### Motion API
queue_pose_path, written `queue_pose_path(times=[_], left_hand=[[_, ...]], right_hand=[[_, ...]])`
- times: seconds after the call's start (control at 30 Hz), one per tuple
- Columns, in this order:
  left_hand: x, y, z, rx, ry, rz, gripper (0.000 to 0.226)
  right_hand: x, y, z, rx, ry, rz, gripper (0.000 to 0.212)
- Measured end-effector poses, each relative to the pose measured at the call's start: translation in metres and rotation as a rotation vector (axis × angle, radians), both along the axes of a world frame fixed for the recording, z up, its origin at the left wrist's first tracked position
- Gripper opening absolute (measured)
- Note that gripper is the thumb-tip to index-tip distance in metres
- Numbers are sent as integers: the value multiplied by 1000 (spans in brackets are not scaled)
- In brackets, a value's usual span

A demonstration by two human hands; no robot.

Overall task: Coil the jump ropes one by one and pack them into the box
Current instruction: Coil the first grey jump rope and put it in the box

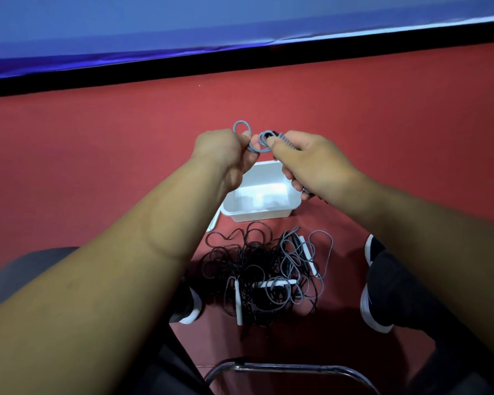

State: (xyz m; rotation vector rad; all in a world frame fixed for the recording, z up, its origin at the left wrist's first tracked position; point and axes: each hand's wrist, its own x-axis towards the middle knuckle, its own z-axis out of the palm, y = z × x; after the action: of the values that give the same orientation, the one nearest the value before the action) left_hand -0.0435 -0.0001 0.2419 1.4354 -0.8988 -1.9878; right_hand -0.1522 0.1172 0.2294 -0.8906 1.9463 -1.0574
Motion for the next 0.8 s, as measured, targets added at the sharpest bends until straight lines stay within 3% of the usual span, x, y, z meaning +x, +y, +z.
queue_pose_path(times=[0.1,0.2,0.53,0.8], left_hand=[[-2,7,1,-61,-69,-111,28],[-4,8,0,-68,-69,-172,23],[-1,9,8,-47,-70,-316,28],[1,9,5,-171,-135,-378,21]], right_hand=[[2,-1,-3,16,-123,-37,49],[2,1,-2,37,-227,-80,49],[1,3,7,46,-384,-165,42],[-4,4,8,50,-431,-121,43]])
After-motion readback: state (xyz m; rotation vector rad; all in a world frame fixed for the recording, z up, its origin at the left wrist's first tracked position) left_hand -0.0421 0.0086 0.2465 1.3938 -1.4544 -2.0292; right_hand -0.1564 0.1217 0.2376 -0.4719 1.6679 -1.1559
